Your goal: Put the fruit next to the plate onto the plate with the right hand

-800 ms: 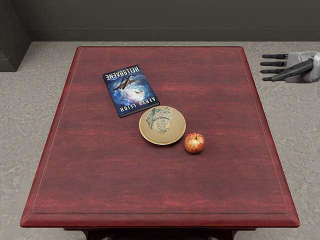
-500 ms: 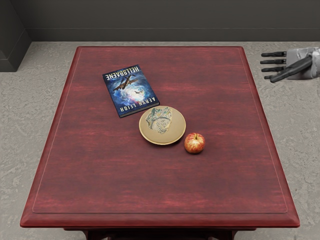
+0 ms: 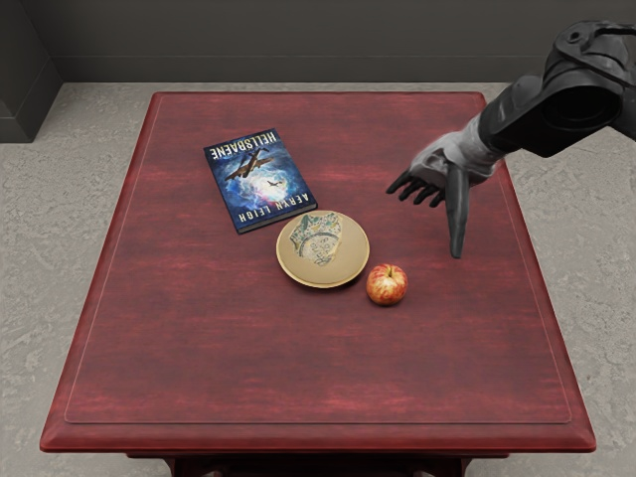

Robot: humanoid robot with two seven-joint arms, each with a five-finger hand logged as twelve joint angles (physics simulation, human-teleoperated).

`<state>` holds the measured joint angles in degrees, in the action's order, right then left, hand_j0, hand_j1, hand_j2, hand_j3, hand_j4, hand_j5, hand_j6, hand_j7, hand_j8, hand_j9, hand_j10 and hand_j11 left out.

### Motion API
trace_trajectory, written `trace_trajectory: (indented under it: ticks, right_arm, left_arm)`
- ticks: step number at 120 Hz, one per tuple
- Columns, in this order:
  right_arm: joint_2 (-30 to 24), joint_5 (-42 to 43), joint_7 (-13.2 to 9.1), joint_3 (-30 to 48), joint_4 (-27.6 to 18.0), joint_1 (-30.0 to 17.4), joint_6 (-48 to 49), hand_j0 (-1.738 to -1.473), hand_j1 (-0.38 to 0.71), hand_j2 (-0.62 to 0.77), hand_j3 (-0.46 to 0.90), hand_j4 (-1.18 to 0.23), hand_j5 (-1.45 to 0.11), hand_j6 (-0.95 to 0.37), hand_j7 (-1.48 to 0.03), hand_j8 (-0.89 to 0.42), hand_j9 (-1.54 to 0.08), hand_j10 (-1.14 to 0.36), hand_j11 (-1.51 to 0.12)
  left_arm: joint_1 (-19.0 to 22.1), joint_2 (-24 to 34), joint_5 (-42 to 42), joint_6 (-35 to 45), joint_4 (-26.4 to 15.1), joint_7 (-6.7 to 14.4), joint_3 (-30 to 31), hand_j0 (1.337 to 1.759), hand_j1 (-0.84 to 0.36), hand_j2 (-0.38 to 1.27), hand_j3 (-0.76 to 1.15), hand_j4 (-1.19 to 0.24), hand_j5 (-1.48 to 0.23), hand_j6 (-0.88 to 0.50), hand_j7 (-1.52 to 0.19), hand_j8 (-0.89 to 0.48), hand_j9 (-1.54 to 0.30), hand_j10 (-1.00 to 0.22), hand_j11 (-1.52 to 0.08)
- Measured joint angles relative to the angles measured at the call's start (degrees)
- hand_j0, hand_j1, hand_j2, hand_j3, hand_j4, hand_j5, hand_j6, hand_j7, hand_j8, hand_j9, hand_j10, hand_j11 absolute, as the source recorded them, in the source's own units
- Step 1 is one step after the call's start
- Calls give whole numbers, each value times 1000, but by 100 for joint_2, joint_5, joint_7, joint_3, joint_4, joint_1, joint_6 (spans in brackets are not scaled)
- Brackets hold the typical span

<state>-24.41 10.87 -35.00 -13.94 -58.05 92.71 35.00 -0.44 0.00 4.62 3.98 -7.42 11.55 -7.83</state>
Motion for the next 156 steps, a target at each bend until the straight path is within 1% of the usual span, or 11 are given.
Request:
trace_trajectory:
  ticks: [14, 32, 43, 51, 59, 72, 81, 94, 119, 142, 156]
  right_arm:
    - [-107, 498, 0, -118, -521, 171, -429, -1658, -349, 0, 0, -1, 0, -2, 0, -1, 0, -1, 0]
    - [-307, 1035, 0, -549, -1400, 320, -2120, -1658, -349, 0, 0, -1, 0, -2, 0, -1, 0, -1, 0]
    - [-460, 1166, 0, -802, -2096, 344, -3141, -1658, -349, 0, 0, -1, 0, -2, 0, -1, 0, -1, 0]
    - [-522, 1210, 0, -960, -2535, 302, -3942, -1658, -349, 0, 0, -1, 0, -2, 0, -2, 0, -1, 0]
    - [-504, 1234, 0, -1099, -2824, 249, -4537, -1658, -349, 0, 0, -1, 0, -2, 0, -2, 0, -1, 0]
    - [-577, 1221, 0, -1164, -3313, 111, -5149, -1658, -349, 0, 0, -1, 0, -2, 0, -2, 0, -1, 0]
    - [-766, 1216, 0, -955, -3598, -233, -5323, -1658, -349, 0, 0, -1, 0, -2, 0, -2, 0, -1, 0]
    - [-1035, 1229, 0, -568, -3824, -734, -5331, -1658, -349, 1, 0, -1, 0, -2, 0, -2, 0, -1, 0]
    - [-1364, 1338, 0, -82, -4011, -1149, -5097, -1658, -349, 1, 0, -1, 0, -2, 0, -2, 0, -1, 0]
    - [-1488, 1896, 0, 653, -4033, -1882, -4622, -1658, -349, 1, 0, -1, 0, -2, 0, -2, 0, -1, 0]
    - [-1482, 2428, 0, 1146, -4023, -2429, -4840, -1658, -349, 1, 0, -1, 0, -2, 0, -2, 0, -1, 0]
  left_arm:
    - [0, 0, 0, -1, 0, 0, 0, 1658, 349, 0, 0, -1, 0, -1, 0, -1, 0, -1, 0]
    - [0, 0, 2, -1, -1, 0, 0, 1658, 349, 0, 0, -1, 0, -1, 0, -1, 0, 0, 0]
    - [0, 0, 2, -1, -1, -1, 0, 1658, 349, 0, 0, -1, 0, -1, 0, -1, 0, 0, 0]
    - [0, 0, 1, 0, 0, -1, 0, 1658, 349, 0, 0, -1, 0, -1, 0, -1, 0, 0, 0]
    - [0, 0, 1, 2, -1, -1, 0, 1658, 349, 0, 0, -1, 0, -1, 0, -1, 0, 0, 0]
    - [0, 0, 1, 1, 0, -2, 0, 1658, 349, 0, 0, -1, 0, -1, 0, -1, 0, 0, 0]
    - [0, 0, 1, 0, 0, -1, 0, 1658, 349, 0, 0, -1, 0, -1, 0, -1, 0, 0, 0]
    - [0, 0, 2, 0, 0, -1, 0, 1658, 349, 0, 0, -1, 0, -1, 0, -1, 0, 0, 0]
    - [0, 0, 1, 1, 0, -1, 0, 1658, 349, 0, 0, -1, 0, -1, 0, -1, 0, 0, 0]
    - [9, 0, 3, 0, -2, -1, 0, 1658, 349, 0, 0, -1, 0, -1, 0, -1, 0, 0, 0]
    - [9, 0, 3, 1, -3, -2, 0, 1658, 349, 0, 0, -1, 0, -1, 0, -1, 0, 0, 0]
